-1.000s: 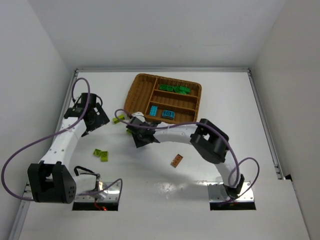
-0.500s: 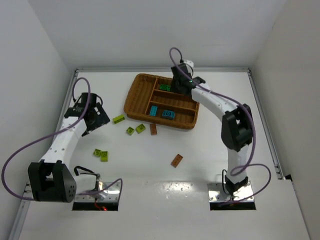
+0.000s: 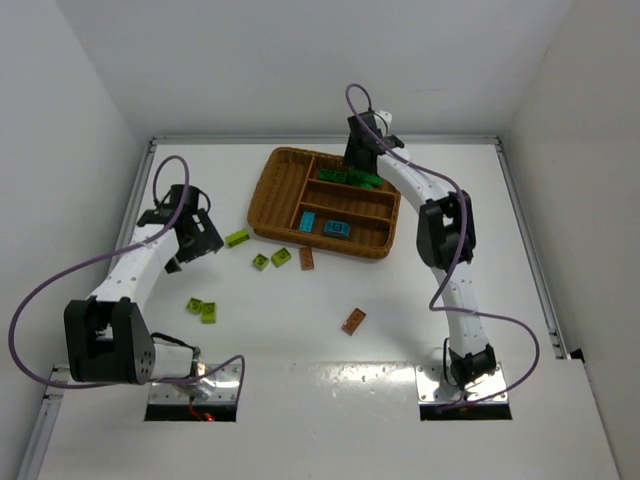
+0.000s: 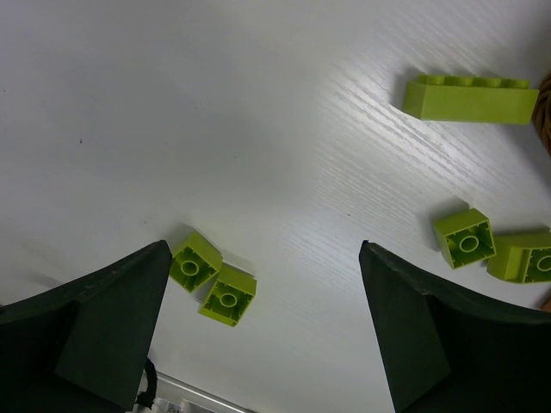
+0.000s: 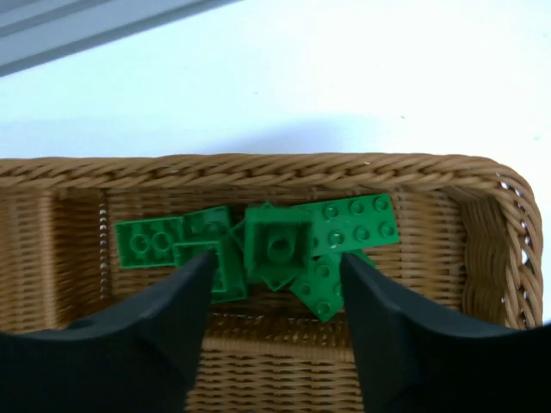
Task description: Sort the legos into containers by color
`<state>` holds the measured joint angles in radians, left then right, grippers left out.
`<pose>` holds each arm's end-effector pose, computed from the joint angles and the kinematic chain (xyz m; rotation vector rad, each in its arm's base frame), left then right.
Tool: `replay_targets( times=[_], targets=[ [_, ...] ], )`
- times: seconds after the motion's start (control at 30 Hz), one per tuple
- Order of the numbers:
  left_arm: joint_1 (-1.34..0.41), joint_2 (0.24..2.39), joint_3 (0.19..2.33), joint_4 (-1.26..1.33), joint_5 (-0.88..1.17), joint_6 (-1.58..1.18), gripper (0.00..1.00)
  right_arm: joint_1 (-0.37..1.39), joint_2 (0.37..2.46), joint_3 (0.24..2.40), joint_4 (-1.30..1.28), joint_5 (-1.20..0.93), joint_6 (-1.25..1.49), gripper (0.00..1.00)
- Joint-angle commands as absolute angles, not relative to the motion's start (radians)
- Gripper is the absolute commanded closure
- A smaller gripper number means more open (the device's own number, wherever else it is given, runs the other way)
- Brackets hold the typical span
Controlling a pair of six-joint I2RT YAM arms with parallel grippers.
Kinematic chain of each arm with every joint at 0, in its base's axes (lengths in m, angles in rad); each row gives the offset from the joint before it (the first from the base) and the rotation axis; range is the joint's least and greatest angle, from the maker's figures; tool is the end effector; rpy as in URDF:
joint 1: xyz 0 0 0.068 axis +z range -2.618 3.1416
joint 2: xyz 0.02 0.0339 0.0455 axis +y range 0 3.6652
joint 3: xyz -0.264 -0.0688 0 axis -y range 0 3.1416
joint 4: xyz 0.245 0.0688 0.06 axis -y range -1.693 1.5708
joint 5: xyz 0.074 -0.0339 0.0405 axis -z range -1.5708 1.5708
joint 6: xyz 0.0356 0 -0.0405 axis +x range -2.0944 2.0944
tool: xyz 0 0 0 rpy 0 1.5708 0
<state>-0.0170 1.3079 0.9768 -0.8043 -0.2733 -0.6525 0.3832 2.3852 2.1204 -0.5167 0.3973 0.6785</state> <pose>0.2484 0.0054 0.2473 -0.9009 2.4822 0.1510 0.5060 0.1891 0.2132 0.5225 2.2184 0.0846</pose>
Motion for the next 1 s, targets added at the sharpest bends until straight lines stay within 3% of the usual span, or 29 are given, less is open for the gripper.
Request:
replay_targets(
  times=[0.0,0.33,0.57,0.77,0.97],
  targets=[
    [-0.006,1.328,0.986,-0.785,-0.268,-0.638,0.02,0.376,2.384,2.166,-0.546,0.405,0.67,0.34],
    [-0.006,1.319,0.986,-0.776,-0.249,-0.609,0.01,0.437,2.044,1.872,-0.407,0.408,0.647,0.35],
    [-0.037,1.341,0.931,-0.765,-0.249,-0.601,0.01,0.641,1.763,1.436,-0.275,0.388,0.661,0.35],
    [-0.037,1.35,0.896,-0.796,-0.183,-0.698,0.01,0.759,1.709,1.273,-0.341,0.391,0.722,0.31],
    [-0.037,1.35,0.784,-0.819,-0.097,-0.842,0.01,0.759,1.635,1.184,-0.331,0.382,0.735,0.29]
  ],
)
